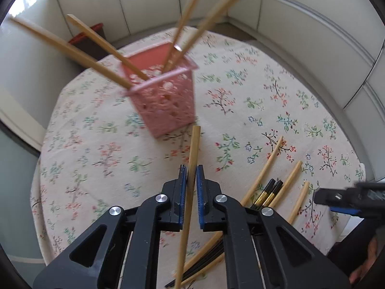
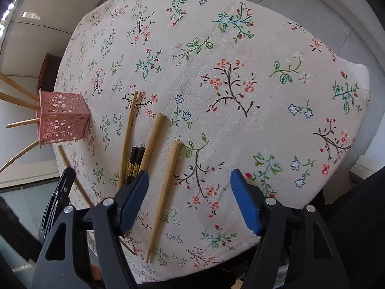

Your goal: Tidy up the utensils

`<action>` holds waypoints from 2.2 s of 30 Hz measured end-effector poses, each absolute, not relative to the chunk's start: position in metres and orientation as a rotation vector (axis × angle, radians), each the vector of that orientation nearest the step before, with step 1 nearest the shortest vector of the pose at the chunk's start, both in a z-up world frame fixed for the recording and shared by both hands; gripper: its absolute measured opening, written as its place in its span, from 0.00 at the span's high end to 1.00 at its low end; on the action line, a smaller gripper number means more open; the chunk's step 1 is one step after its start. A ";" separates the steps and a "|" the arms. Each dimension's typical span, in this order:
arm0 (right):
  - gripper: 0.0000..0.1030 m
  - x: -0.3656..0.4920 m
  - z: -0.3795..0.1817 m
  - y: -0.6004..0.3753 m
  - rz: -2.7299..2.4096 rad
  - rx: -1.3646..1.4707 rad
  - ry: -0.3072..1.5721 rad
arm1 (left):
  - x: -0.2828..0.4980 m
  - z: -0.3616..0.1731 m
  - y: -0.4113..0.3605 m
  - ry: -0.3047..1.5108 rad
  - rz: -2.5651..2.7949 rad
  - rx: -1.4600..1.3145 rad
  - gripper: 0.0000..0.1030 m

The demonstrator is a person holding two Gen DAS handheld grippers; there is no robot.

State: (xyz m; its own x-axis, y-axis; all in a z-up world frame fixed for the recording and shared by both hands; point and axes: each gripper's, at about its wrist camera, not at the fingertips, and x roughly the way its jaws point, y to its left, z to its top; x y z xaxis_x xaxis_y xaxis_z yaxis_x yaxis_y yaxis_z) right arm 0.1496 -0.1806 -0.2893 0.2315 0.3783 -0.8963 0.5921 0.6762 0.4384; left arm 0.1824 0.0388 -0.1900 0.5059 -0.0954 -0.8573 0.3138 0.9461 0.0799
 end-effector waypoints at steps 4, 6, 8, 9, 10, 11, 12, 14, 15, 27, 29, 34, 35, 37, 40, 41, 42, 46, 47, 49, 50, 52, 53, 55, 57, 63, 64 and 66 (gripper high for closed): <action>0.54 0.165 -0.292 -0.161 -0.249 0.838 1.397 | 0.164 -0.171 0.054 0.953 -0.255 0.174 0.93; 0.65 0.171 -0.291 -0.152 -0.261 0.799 1.391 | 0.161 -0.164 0.055 0.931 -0.260 0.164 0.93; 0.69 0.178 -0.292 -0.146 -0.278 0.776 1.392 | 0.152 -0.154 0.063 0.911 -0.268 0.143 0.93; 0.71 0.180 -0.291 -0.144 -0.290 0.773 1.382 | 0.151 -0.152 0.063 0.903 -0.269 0.136 0.93; 0.80 0.183 -0.291 -0.142 -0.291 0.770 1.380 | 0.149 -0.148 0.066 0.891 -0.269 0.125 0.93; 0.89 0.185 -0.291 -0.141 -0.293 0.763 1.378 | 0.146 -0.144 0.068 0.883 -0.268 0.116 0.93; 0.89 0.186 -0.291 -0.141 -0.284 0.766 1.367 | 0.142 -0.140 0.072 0.873 -0.267 0.104 0.93; 0.90 0.186 -0.291 -0.143 -0.262 0.782 1.346 | 0.140 -0.137 0.076 0.868 -0.267 0.086 0.93; 0.90 0.185 -0.291 -0.144 -0.248 0.793 1.336 | 0.140 -0.137 0.078 0.876 -0.269 0.079 0.93; 0.91 0.152 -0.273 -0.192 -0.164 0.837 1.267 | 0.193 -0.214 0.041 1.261 -0.309 0.028 0.76; 0.91 0.153 -0.272 -0.202 -0.160 0.848 1.269 | 0.206 -0.223 0.033 1.305 -0.291 0.045 0.72; 0.91 0.160 -0.269 -0.207 -0.138 0.843 1.244 | 0.224 -0.246 0.013 1.359 -0.232 0.147 0.72; 0.91 0.160 -0.267 -0.207 -0.126 0.837 1.236 | 0.225 -0.252 0.009 1.367 -0.229 0.165 0.71; 0.91 0.159 -0.264 -0.208 -0.100 0.837 1.228 | 0.224 -0.253 0.002 1.330 -0.223 0.211 0.74; 0.91 0.158 -0.254 -0.205 -0.060 0.826 1.205 | 0.223 -0.254 0.000 1.292 -0.230 0.215 0.93; 0.91 0.157 -0.249 -0.204 -0.045 0.822 1.194 | 0.221 -0.253 0.002 1.280 -0.230 0.215 0.93; 0.91 0.156 -0.245 -0.204 -0.032 0.818 1.183 | 0.218 -0.249 0.004 1.255 -0.238 0.209 0.93; 0.91 0.148 -0.221 -0.202 0.037 0.802 1.123 | 0.197 -0.216 0.024 1.146 -0.249 0.157 0.94; 0.91 0.146 -0.215 -0.201 0.052 0.795 1.108 | 0.190 -0.205 0.031 1.110 -0.253 0.139 0.94; 0.91 0.139 -0.200 -0.199 0.088 0.783 1.070 | 0.174 -0.182 0.044 1.037 -0.272 0.095 0.94; 0.91 0.136 -0.193 -0.198 0.105 0.776 1.053 | 0.165 -0.172 0.051 1.002 -0.279 0.074 0.94; 0.91 0.129 -0.179 -0.193 0.138 0.746 1.023 | 0.153 -0.155 0.054 0.954 -0.297 0.036 0.94; 0.91 0.126 -0.174 -0.191 0.150 0.732 1.011 | 0.145 -0.146 0.054 0.928 -0.315 0.020 0.94; 0.91 0.118 -0.161 -0.187 0.176 0.704 0.983 | 0.131 -0.132 0.055 0.890 -0.310 0.025 0.94; 0.91 0.111 -0.150 -0.181 0.200 0.673 0.959 | 0.114 -0.117 0.055 0.855 -0.312 0.024 0.94; 0.91 0.090 -0.119 -0.170 0.250 0.580 0.883 | 0.079 -0.085 0.060 0.793 -0.335 0.033 0.94; 0.91 0.087 -0.115 -0.168 0.258 0.567 0.874 | 0.073 -0.080 0.060 0.780 -0.337 0.034 0.94; 0.91 0.085 -0.110 -0.166 0.274 0.551 0.865 | 0.063 -0.070 0.061 0.747 -0.338 0.036 0.94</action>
